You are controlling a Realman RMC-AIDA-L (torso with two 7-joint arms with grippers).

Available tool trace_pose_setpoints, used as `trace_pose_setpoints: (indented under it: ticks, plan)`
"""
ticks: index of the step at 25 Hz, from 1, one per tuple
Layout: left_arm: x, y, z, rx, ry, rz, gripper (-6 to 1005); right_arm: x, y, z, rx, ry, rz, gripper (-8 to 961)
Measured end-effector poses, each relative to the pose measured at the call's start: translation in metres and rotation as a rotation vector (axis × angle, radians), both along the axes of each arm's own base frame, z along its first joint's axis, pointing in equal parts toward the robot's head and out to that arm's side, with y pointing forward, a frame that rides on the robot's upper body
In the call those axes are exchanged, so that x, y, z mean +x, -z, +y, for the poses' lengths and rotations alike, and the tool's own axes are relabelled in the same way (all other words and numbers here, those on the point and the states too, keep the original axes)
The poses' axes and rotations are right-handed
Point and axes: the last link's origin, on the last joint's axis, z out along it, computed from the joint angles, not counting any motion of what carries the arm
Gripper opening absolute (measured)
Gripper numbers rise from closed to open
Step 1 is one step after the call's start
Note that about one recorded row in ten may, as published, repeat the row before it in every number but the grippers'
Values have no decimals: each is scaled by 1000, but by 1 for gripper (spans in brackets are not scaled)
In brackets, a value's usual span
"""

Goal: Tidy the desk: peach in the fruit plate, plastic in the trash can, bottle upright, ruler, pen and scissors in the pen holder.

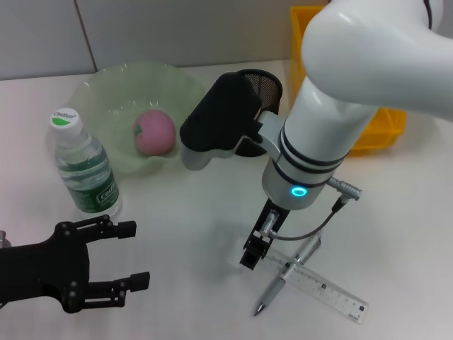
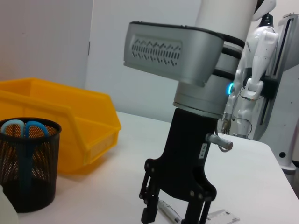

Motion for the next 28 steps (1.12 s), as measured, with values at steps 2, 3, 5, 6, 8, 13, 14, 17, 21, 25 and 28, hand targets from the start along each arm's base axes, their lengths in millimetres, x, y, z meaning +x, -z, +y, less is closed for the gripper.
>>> trace_pose_setpoints:
  ticks: [2,3,5,6,8,13,14,17,21,25,28]
  plan:
    - [-1,-1,1,0,-1,3,829,1,2,-2,0,1,-8,632]
    - [-1,-2,1,0,-2,4,829,2,3,-3,0,2,-11,632]
    - [-1,-2,1,-1,-2,5,829,3,5,-5,0,3,-10,631]
    - [0,-3,2,-2,0,6,829,3,5,-5,0,5,-7,631]
    - [0,-3,2,-3,1,8,828,3,6,-6,0,8,2,631]
    - [-1,-4,3,-3,2,11,828,4,8,-5,5,7,11,629]
    - [-1,-5,3,-2,2,11,828,4,8,-5,6,7,11,629]
    - [-1,-5,3,-2,1,12,828,4,8,-5,6,10,12,628]
    - [0,-5,3,-2,3,12,828,6,8,-6,6,14,12,627]
    - [0,-5,3,-2,3,12,829,7,8,-6,6,18,12,626]
    - [0,-5,3,-3,4,12,829,7,8,-6,7,20,13,625]
